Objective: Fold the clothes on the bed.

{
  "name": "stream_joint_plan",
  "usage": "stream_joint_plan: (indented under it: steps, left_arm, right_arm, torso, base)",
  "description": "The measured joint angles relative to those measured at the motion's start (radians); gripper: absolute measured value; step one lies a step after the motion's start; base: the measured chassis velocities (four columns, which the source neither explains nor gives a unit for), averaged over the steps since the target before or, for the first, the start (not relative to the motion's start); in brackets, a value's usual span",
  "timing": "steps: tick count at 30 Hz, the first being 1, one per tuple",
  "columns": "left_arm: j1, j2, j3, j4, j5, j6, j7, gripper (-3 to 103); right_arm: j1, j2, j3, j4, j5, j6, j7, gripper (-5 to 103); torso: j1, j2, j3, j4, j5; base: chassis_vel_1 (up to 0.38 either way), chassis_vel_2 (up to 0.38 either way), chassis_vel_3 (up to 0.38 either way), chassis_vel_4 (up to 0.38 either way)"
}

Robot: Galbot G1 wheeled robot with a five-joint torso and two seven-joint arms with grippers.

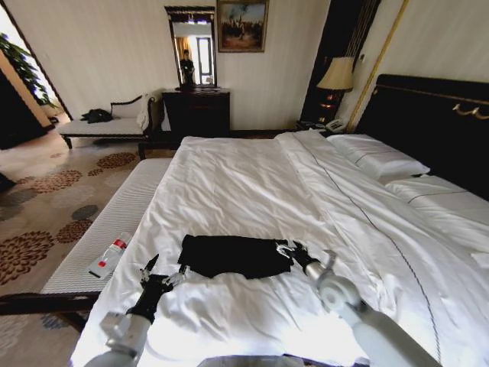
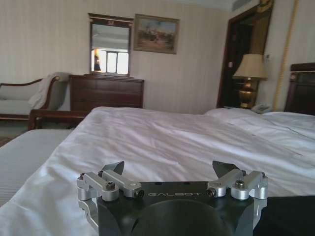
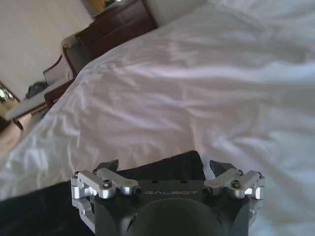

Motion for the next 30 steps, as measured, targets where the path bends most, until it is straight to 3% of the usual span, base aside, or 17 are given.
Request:
stream_joint_plan:
  steps: [3, 7, 22, 30]
  left_arm:
    - [0.041, -0.006, -0.008, -0.003, 0.028, -0.023, 0.023, 100]
    - [0.043, -0.006, -0.008, -0.003, 0.03, -0.024, 0.025, 100]
    - [0.038, -0.004, -0.008, -0.003, 0.026, -0.022, 0.024, 100]
    - [0.037, -0.004, -0.007, -0.003, 0.025, -0.02, 0.023, 100]
  right_arm:
    - [-0.021, 0.025, 0.088, -0.01, 0.123, -0.059, -0.011, 100]
    - [-0.019, 0.032, 0.108, -0.044, 0.169, -0.091, -0.023, 100]
    - [0.059, 0.081, 0.028, -0.17, 0.208, -0.157, -0.083, 100]
    - [0.077, 0.098, -0.025, -0.19, 0.169, -0.163, -0.091, 100]
  torso:
    - [0.0, 0.0, 0.0, 0.0001, 0.0002]
    - [0.0, 0.0, 0.0, 0.0, 0.0001]
    - [0.0, 0.0, 0.0, 0.0, 0.0]
    - [0.0, 0.0, 0.0, -0.0001, 0.0]
  base:
    - [0.0, 0.0, 0.0, 0.0]
    - [0.0, 0.0, 0.0, 0.0]
    - [0.0, 0.0, 0.0, 0.0]
    - [0.0, 0.0, 0.0, 0.0]
